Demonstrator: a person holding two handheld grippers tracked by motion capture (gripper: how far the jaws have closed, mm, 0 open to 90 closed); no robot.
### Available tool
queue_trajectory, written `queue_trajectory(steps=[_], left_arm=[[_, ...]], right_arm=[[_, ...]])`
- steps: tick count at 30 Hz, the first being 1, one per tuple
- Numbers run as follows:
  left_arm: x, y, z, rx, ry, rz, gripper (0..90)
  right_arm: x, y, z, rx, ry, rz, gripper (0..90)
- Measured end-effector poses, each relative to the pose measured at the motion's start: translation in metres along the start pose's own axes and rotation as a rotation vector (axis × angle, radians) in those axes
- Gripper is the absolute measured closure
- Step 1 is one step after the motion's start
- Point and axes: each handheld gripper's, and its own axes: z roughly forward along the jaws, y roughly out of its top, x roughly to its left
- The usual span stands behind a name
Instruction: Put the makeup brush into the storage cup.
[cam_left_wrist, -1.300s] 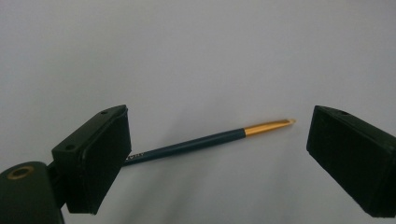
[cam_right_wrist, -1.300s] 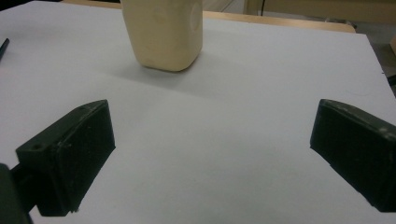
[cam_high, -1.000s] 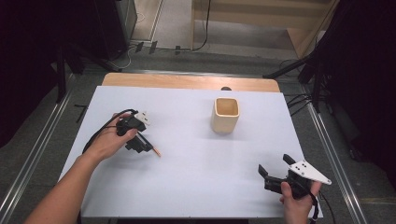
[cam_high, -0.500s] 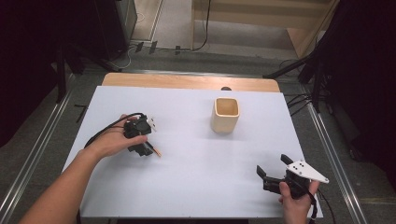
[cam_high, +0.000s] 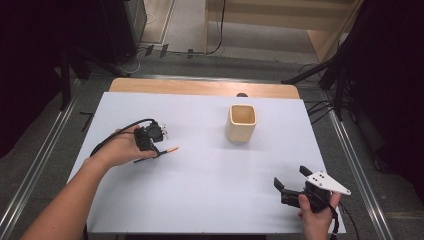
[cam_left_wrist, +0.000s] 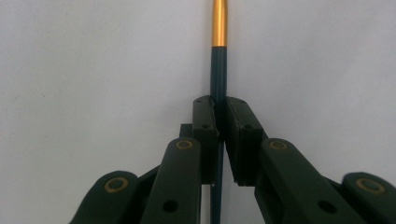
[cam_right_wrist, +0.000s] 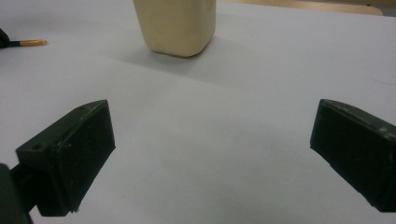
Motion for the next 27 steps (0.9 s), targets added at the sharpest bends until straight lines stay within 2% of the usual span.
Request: queue_trajectory(steps=[6, 8, 10, 11, 15, 22, 24, 27], left_arm=[[0.000, 0.000, -0.001, -0.001, -0.001, -0.024, 84.1], [0.001, -0.002, -0.001, -0.025, -0.008, -0.044, 84.2], [0.002, -0.006, -0.003, -0.076, -0.049, -0.066, 84.2], [0.001, -0.008, -0.003, -0.101, -0.055, -0.077, 84.2], [-0.005, -0.013, -0.006, -0.166, -0.050, -0.079, 84.2], [-0.017, -0.018, -0.019, -0.303, -0.043, -0.114, 84.2], [-0.024, -0.018, -0.023, -0.364, -0.051, -0.135, 84.2], [-0.034, -0.019, -0.031, -0.434, -0.047, -0.135, 84.2]], right_arm=[[0.003, 0.000, 0.001, 0.007, 0.005, -0.001, 0.2], [0.003, 0.000, 0.001, 0.007, 0.009, -0.002, 0.2], [0.004, 0.000, 0.002, 0.010, 0.011, 0.001, 0.2], [0.004, 0.000, 0.002, 0.009, 0.013, 0.000, 0.2], [0.007, 0.001, 0.003, 0.009, 0.020, -0.004, 0.2], [0.010, 0.001, 0.005, 0.015, 0.029, -0.011, 0.3], [0.011, 0.001, 0.005, 0.016, 0.030, -0.011, 0.2], [0.011, 0.001, 0.006, 0.015, 0.036, -0.008, 0.2]])
